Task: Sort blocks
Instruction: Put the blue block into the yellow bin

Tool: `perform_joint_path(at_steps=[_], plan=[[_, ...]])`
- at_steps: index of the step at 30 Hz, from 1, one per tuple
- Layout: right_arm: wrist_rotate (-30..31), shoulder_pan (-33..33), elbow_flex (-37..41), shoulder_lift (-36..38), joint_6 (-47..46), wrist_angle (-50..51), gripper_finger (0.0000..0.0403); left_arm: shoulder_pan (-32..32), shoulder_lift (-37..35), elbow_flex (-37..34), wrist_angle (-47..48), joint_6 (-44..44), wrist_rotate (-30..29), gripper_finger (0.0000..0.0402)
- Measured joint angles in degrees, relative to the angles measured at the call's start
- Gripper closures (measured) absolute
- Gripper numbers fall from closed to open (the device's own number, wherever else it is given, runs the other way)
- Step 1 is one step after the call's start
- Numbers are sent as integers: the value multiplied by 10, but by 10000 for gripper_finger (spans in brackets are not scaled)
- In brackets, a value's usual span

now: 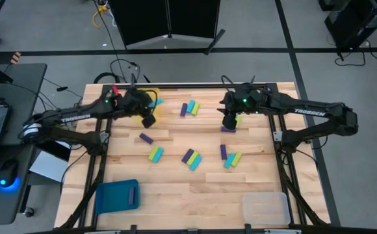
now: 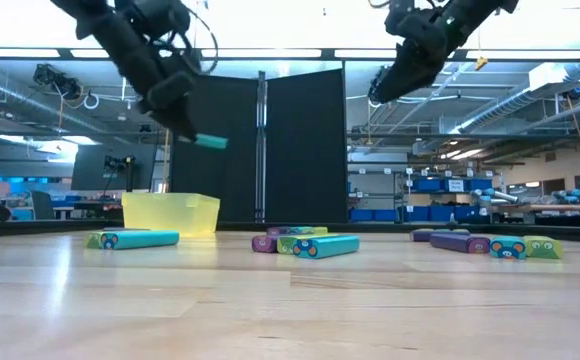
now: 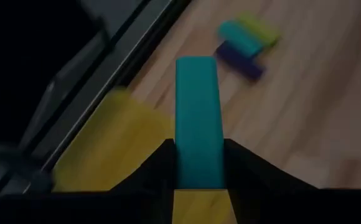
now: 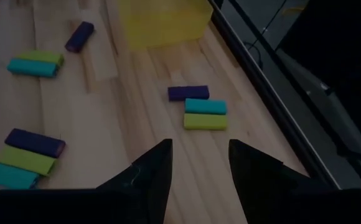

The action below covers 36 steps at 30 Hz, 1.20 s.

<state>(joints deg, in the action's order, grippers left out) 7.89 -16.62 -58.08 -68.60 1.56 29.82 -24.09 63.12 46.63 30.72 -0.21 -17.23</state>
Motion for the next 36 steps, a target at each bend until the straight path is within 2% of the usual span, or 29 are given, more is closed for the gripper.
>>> perform_joint_path(at_steps=[6,15,26,29,36], plan=[[0,0,0,-36,11,-11,234,-80,52,0,6,7,-5,286],[0,0,0,-76,12,-16,234,-162,180,0,-47,44,38,286],[0,0,0,-79,15,-20,234,-199,283,2,-120,119,72,286],[0,0,0,-80,16,-20,234,-200,285,2,-131,119,65,281],[1,0,0,-79,11,-22,234,-198,283,1,-146,120,36,238]])
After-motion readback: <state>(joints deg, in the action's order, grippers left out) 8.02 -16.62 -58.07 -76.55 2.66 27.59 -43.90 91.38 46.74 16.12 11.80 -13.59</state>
